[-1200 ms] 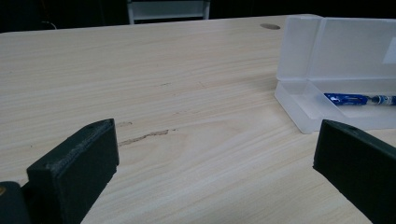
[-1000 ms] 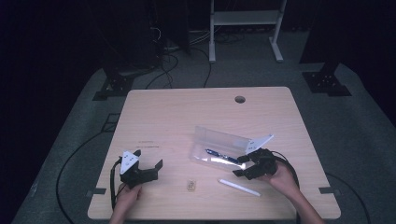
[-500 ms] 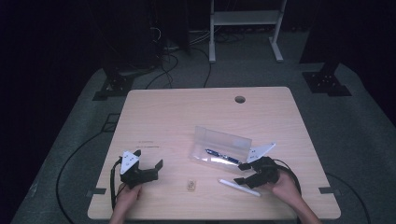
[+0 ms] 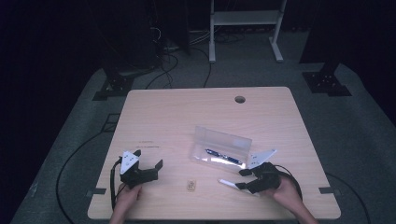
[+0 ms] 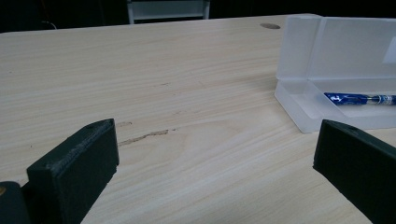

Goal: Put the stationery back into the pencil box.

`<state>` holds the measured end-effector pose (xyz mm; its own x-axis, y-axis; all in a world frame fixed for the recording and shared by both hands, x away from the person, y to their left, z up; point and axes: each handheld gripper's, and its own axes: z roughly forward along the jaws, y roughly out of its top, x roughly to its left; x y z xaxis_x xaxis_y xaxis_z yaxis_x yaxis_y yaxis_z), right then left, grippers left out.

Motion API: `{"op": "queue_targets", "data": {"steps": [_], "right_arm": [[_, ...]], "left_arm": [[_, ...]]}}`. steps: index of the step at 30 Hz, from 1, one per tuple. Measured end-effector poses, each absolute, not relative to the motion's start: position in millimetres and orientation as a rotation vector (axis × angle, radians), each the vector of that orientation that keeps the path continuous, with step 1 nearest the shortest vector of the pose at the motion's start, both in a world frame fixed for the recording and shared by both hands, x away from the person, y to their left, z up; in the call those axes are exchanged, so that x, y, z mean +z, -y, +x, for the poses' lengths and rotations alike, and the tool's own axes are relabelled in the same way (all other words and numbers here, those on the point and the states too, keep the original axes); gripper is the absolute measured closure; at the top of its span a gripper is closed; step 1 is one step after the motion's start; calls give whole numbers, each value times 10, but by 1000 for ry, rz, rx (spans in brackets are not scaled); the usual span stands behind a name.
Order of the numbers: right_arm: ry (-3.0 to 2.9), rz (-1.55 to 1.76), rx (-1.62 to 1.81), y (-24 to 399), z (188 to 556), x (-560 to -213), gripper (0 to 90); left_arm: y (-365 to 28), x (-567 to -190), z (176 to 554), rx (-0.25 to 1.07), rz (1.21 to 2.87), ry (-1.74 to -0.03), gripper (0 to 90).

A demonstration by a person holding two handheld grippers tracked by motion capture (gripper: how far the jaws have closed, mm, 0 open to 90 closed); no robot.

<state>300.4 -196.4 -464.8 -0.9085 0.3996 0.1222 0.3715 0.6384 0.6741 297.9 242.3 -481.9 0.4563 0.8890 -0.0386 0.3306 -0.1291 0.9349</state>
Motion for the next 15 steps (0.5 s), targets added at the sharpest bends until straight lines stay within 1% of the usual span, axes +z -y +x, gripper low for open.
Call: {"op": "queue_targets", "data": {"steps": [7,15], "right_arm": [[-2816,658,1142,1962,2959,-4692,483],[-2819,633,1131,1958,2915,-4730,553]], "left_arm": [[-2423,-4819,2979,687,1691,-1061,0],[-2423,-4819,2980,686,1690,-1061,0]]}}
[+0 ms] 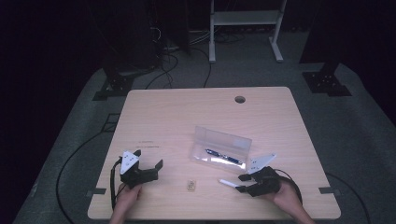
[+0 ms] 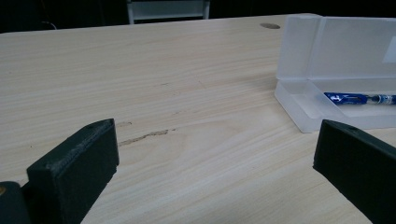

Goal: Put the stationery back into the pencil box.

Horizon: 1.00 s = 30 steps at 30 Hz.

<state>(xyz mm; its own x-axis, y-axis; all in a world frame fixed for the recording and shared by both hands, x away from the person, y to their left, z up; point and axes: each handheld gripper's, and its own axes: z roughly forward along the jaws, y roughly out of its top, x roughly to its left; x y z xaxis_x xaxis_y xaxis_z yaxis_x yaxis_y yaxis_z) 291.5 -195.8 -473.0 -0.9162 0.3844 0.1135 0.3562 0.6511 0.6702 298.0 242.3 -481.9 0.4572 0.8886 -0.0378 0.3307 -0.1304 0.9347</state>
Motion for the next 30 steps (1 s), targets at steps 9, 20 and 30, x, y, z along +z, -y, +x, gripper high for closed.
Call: {"op": "queue_targets", "data": {"steps": [9,20,30], "right_arm": [[-2819,623,1109,1961,2883,-4786,624],[-2823,609,1052,1924,2866,-4825,707],[-2823,598,1028,1917,2858,-4838,773]], "left_arm": [[-2422,-4819,2979,686,1692,-1061,0],[-2424,-4820,2980,685,1687,-1062,0],[-2423,-4819,2977,687,1691,-1060,0]]}}
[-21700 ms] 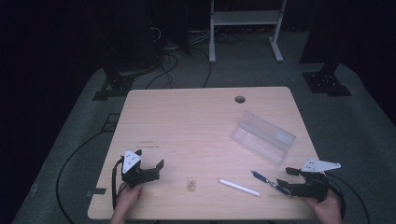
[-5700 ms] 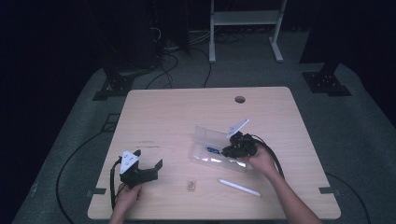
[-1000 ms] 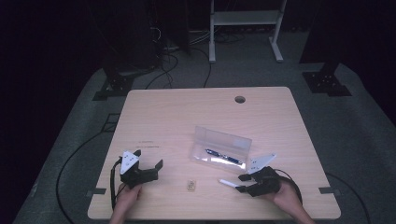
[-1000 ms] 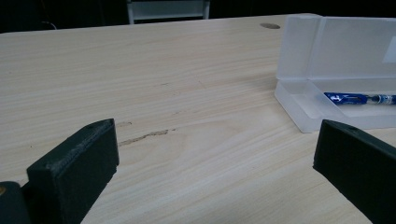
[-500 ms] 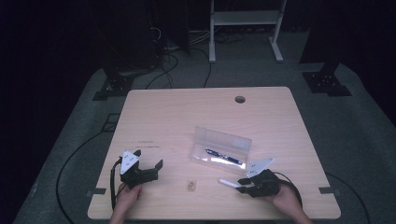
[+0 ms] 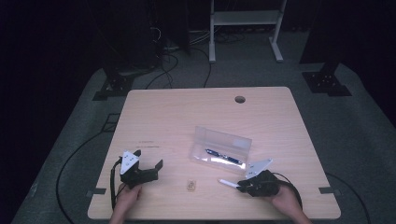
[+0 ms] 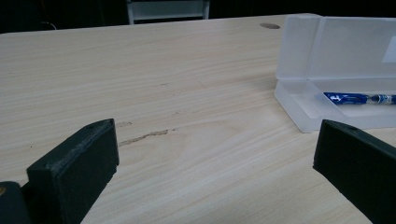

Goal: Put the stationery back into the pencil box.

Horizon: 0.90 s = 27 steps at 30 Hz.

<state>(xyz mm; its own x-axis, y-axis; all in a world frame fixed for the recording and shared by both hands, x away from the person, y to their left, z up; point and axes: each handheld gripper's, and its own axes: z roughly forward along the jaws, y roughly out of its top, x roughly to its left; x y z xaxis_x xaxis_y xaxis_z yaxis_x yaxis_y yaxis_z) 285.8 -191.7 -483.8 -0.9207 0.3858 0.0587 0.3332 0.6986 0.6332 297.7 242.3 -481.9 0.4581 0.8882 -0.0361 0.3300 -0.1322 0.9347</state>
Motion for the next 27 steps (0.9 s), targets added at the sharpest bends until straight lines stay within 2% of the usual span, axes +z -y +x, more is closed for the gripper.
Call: {"op": "queue_targets", "data": {"steps": [27], "right_arm": [[-2788,632,1124,2010,2897,-4662,783]], "left_arm": [[-2423,-4819,2978,686,1686,-1063,0]]}}
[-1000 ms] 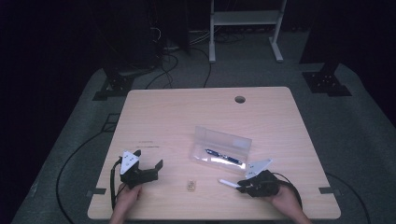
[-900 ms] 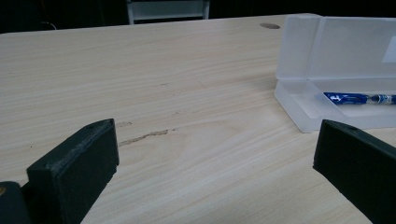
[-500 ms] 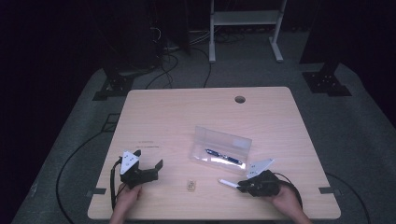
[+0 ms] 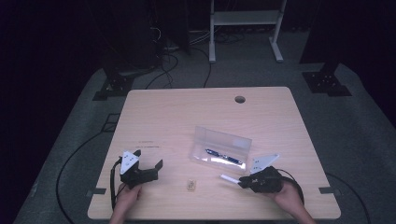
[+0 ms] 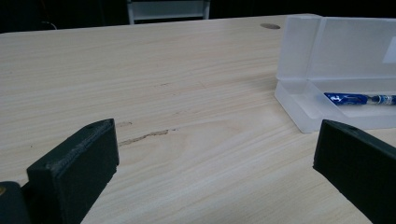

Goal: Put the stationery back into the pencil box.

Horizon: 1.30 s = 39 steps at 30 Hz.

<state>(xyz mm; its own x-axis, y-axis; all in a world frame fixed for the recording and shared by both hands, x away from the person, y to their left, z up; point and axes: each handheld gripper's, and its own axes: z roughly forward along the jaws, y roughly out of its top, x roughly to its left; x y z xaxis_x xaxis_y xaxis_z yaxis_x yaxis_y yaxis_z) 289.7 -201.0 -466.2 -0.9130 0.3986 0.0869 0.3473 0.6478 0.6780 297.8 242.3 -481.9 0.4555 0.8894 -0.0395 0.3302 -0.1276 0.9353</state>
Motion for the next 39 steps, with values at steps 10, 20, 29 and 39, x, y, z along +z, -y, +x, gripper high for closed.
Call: {"op": "queue_targets", "data": {"steps": [10,20,29,39], "right_arm": [[-2771,645,1158,2018,2961,-4526,782],[-2764,645,1167,1994,3035,-4401,782],[-2771,634,1150,1940,3110,-4293,782],[-2775,629,1139,1891,3173,-4226,783]], "left_arm": [[-2423,-4820,2979,686,1688,-1061,0],[-2425,-4819,2980,683,1687,-1065,0],[-2425,-4820,2981,683,1686,-1064,0],[-2426,-4819,2981,682,1688,-1064,0]]}}
